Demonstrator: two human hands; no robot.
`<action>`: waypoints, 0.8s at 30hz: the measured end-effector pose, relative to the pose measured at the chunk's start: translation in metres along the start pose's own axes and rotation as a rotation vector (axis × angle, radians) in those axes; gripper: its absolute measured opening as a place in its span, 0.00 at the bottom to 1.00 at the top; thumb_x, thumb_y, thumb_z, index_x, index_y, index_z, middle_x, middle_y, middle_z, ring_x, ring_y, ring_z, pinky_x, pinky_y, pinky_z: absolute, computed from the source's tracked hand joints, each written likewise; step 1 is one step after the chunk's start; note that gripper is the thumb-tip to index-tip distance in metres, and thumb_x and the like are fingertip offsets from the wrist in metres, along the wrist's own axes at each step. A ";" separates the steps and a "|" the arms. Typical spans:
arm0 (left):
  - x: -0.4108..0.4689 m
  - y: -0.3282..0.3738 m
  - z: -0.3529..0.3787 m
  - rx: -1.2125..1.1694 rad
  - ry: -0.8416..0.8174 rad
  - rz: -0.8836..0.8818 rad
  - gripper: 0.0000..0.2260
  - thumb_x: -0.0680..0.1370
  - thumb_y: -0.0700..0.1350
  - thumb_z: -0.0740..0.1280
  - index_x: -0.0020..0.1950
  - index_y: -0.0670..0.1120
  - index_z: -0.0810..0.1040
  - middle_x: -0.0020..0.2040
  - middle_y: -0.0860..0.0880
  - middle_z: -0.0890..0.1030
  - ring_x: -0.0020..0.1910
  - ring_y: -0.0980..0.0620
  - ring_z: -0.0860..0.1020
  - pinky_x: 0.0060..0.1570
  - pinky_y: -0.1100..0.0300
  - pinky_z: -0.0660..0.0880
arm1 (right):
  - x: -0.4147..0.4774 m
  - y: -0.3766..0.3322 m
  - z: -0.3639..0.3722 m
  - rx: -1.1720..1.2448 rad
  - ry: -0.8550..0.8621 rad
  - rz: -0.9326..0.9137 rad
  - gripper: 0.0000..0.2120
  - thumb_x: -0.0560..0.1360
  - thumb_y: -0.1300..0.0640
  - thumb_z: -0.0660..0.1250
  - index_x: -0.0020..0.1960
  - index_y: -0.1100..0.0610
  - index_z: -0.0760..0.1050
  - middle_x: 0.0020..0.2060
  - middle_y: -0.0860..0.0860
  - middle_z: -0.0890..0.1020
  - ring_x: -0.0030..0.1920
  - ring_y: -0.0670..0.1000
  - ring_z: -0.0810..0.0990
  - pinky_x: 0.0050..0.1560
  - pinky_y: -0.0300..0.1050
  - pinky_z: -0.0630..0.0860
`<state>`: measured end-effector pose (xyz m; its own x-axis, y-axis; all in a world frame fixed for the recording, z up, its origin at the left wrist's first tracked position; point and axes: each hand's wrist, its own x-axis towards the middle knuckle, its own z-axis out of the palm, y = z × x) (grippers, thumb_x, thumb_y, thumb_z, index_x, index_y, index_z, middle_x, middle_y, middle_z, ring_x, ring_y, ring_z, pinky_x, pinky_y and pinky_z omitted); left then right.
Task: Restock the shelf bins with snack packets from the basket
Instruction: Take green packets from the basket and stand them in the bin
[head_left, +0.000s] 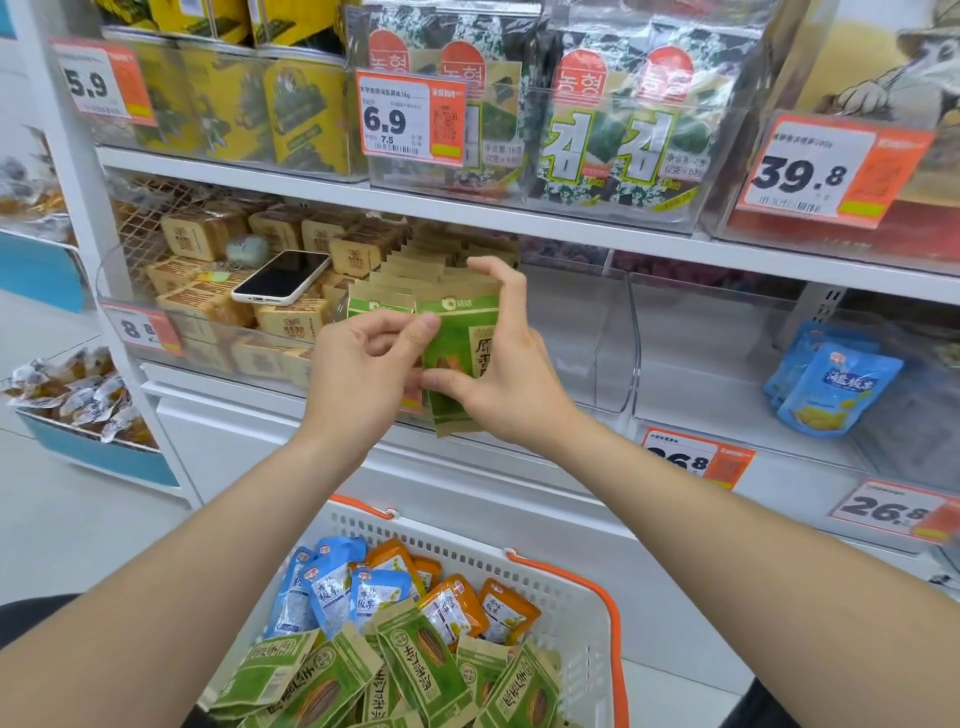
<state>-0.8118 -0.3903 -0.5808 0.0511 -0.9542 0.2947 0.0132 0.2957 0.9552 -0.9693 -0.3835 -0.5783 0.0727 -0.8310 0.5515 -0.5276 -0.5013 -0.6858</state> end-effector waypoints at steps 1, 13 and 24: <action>0.000 0.000 0.000 0.018 0.031 0.002 0.13 0.85 0.50 0.66 0.53 0.44 0.85 0.44 0.46 0.88 0.44 0.48 0.88 0.41 0.48 0.86 | 0.003 -0.001 -0.002 0.022 0.063 -0.029 0.45 0.68 0.57 0.82 0.74 0.45 0.57 0.55 0.43 0.80 0.52 0.47 0.83 0.56 0.51 0.80; 0.008 -0.029 -0.007 0.532 0.021 -0.211 0.18 0.77 0.36 0.69 0.62 0.51 0.70 0.63 0.47 0.65 0.62 0.43 0.75 0.67 0.48 0.74 | 0.022 0.028 0.008 -0.203 0.015 0.185 0.16 0.81 0.58 0.67 0.65 0.53 0.67 0.47 0.47 0.80 0.52 0.55 0.77 0.48 0.49 0.72; 0.008 -0.032 -0.010 0.582 -0.012 -0.202 0.17 0.78 0.36 0.70 0.64 0.50 0.74 0.63 0.48 0.66 0.63 0.46 0.72 0.64 0.58 0.69 | 0.037 0.039 0.024 -0.429 -0.020 0.326 0.17 0.75 0.43 0.74 0.37 0.55 0.75 0.35 0.51 0.79 0.49 0.55 0.73 0.42 0.48 0.69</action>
<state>-0.8016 -0.4067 -0.6096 0.0930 -0.9903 0.1033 -0.5264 0.0391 0.8493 -0.9668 -0.4397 -0.5956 -0.1386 -0.9338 0.3298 -0.8236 -0.0763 -0.5621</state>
